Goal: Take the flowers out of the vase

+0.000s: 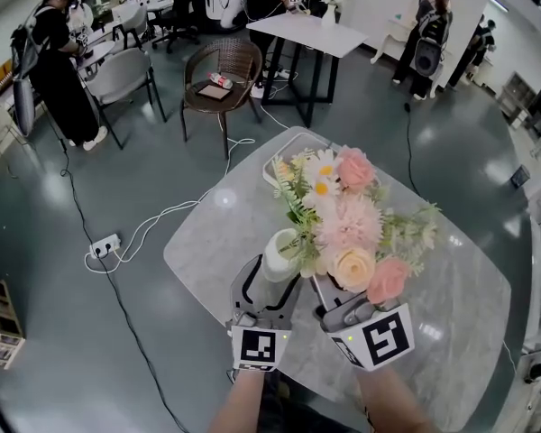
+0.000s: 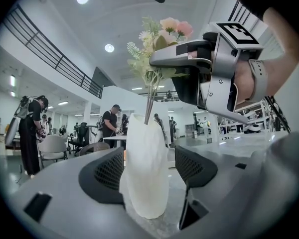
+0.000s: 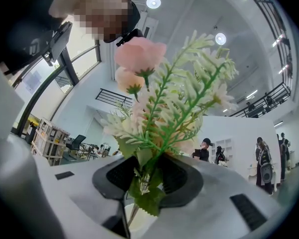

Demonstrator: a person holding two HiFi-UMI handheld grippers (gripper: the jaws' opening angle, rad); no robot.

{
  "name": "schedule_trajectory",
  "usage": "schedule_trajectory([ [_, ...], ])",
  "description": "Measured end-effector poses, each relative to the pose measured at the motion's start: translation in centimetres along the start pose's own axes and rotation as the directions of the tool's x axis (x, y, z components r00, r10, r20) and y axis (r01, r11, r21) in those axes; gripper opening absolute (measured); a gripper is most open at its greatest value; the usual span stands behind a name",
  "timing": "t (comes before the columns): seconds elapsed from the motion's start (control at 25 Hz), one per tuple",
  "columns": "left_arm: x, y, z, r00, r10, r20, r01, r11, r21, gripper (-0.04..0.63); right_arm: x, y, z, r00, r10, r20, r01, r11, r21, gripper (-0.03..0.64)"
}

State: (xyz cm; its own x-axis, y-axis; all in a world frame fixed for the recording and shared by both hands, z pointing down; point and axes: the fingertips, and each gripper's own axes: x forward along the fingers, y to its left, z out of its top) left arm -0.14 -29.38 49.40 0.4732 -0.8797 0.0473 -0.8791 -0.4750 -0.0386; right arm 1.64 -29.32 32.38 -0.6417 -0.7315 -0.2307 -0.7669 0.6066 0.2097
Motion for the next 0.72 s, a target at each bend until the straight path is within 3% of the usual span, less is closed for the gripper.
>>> schedule_trajectory([
  [0.72,-1.7,-0.7,1.4,1.0,0.006,-0.027,-0.006,1.0,-0.017,0.313,-0.5,-0.7,3.7,1.0,-0.016,0.018,0.017,0.999,-0.031,0.144],
])
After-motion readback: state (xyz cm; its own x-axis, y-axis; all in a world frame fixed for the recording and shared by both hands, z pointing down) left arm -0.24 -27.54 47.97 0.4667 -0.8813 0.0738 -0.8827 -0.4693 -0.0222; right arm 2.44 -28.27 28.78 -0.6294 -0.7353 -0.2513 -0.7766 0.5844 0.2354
